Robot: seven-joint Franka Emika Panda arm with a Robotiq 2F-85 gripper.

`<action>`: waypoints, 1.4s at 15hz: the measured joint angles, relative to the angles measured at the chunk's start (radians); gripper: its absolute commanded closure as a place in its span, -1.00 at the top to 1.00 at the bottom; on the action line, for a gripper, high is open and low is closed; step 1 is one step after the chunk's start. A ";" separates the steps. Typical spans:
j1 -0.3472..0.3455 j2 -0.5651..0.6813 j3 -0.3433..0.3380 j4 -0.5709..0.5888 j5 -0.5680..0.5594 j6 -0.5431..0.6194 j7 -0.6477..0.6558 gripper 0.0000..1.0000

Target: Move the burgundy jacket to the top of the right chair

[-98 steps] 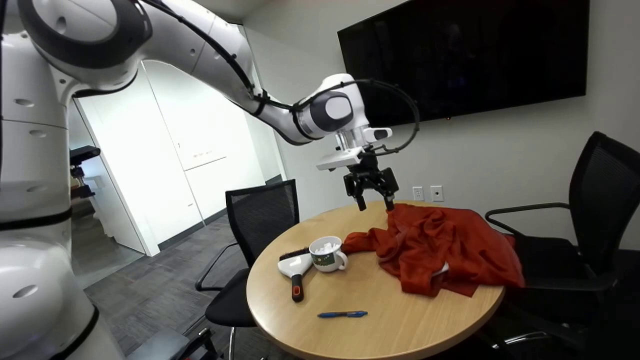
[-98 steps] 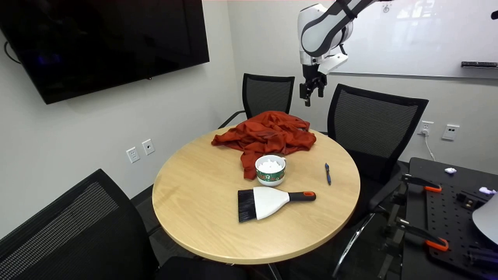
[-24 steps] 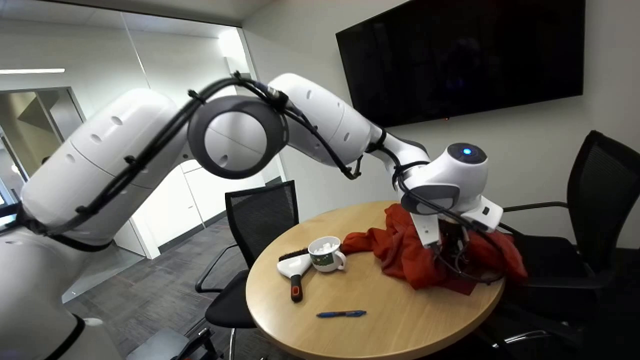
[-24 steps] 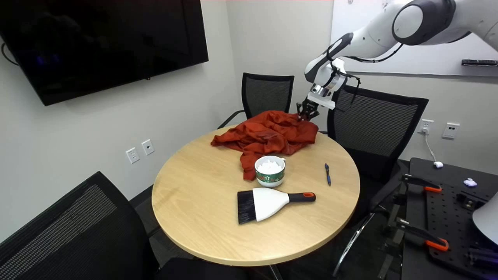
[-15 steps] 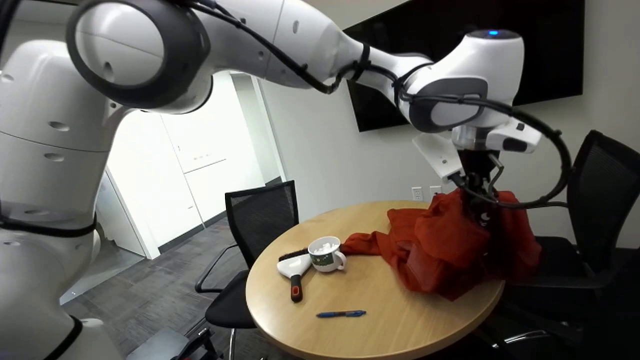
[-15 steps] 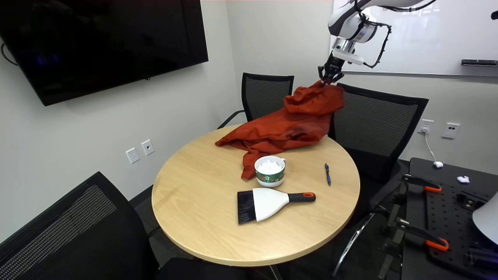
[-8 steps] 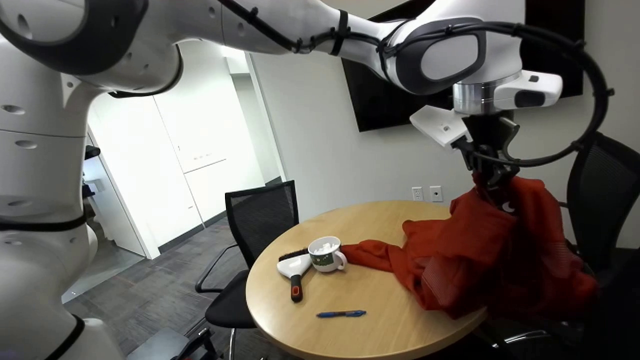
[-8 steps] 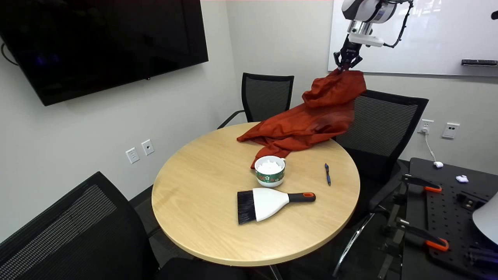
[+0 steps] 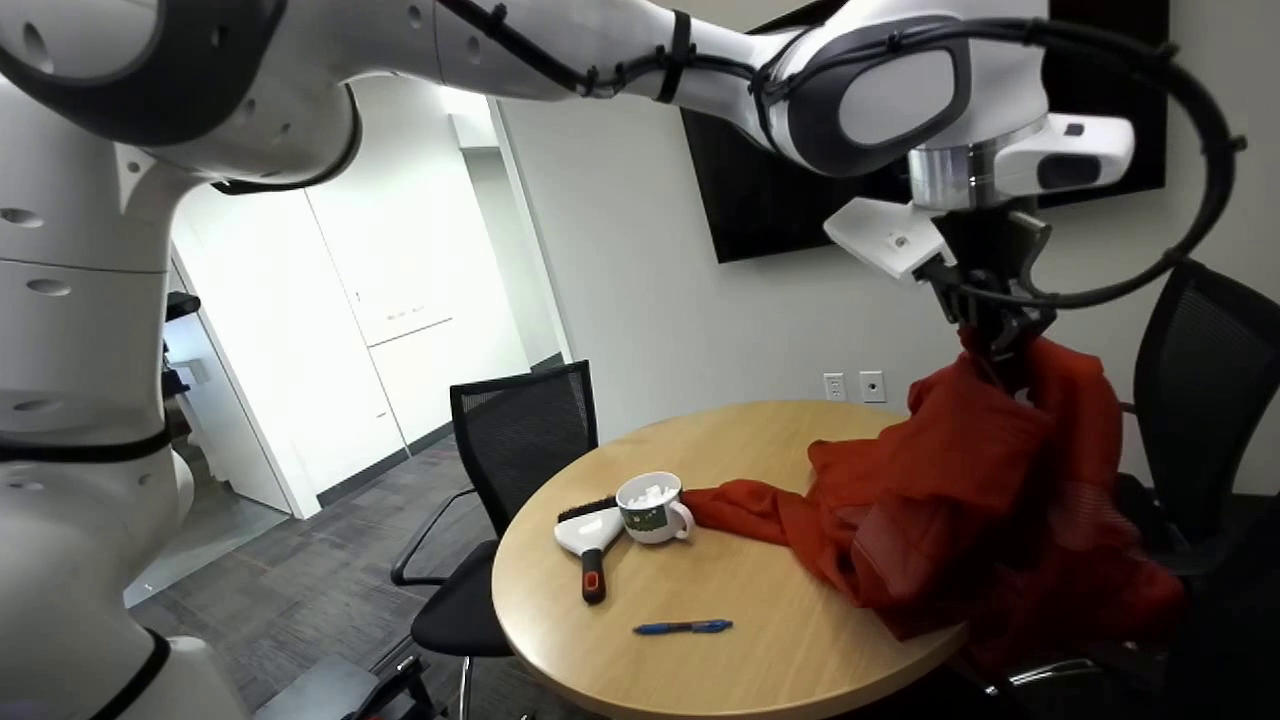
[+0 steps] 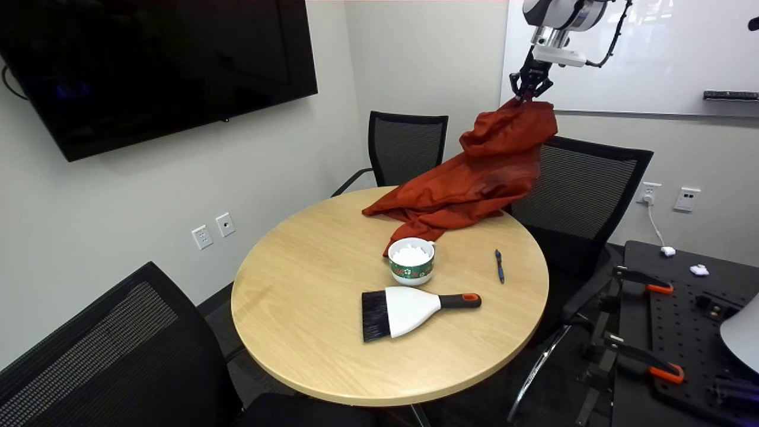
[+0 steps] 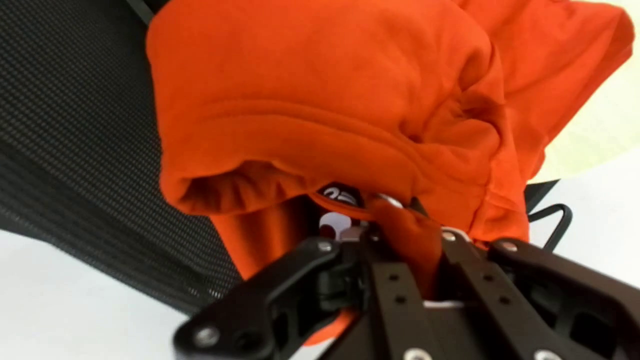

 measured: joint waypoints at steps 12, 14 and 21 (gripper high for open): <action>-0.026 -0.248 -0.125 0.158 0.001 -0.167 -0.108 -0.93; -0.036 -0.248 -0.144 0.195 0.015 -0.194 -0.107 -0.93; -0.136 -0.227 -0.176 0.298 0.113 -0.291 -0.107 -0.93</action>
